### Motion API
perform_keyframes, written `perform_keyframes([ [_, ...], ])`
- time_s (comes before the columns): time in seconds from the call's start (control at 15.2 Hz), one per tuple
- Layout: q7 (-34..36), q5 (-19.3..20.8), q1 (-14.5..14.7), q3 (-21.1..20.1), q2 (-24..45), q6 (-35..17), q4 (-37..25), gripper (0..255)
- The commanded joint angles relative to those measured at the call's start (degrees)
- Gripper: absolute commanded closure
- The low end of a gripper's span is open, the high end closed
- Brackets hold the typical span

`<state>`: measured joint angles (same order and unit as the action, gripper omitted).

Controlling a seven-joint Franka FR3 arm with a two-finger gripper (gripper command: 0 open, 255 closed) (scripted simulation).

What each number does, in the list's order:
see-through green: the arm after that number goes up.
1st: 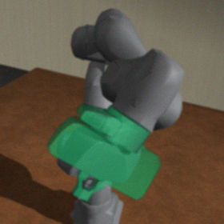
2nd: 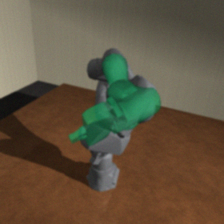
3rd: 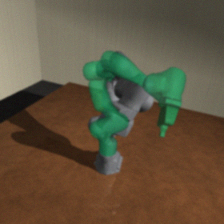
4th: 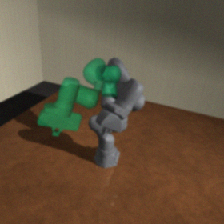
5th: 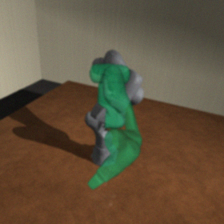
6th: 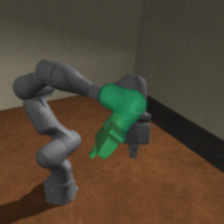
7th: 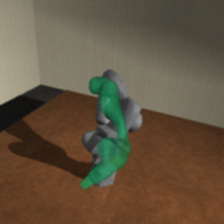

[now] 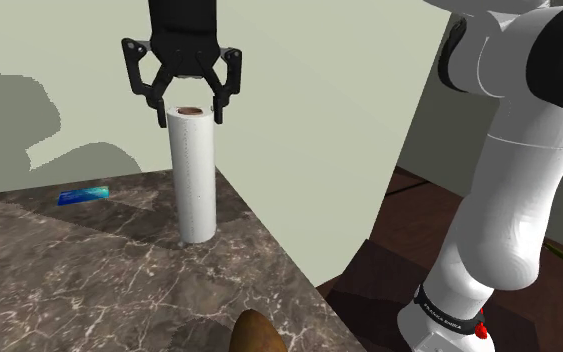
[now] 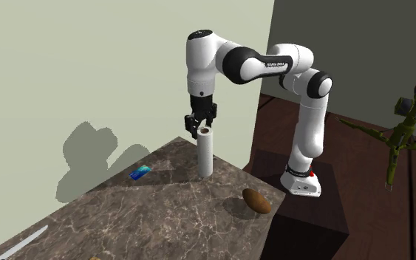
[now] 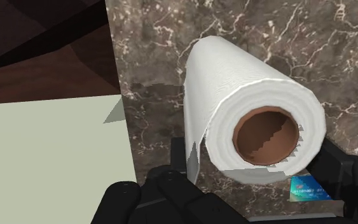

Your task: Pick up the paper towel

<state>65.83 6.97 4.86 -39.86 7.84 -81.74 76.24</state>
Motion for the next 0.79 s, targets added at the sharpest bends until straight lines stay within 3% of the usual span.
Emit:
perform_keyframes([
  [0.0,0.2,0.6,0.5,-0.1,0.9,1.9,-2.5,255],
  [0.59,2.0,5.9,5.5,-0.9,7.9,12.5,-18.6,255],
  [0.73,2.1,6.0,5.6,-0.9,8.0,12.7,-19.0,255],
])
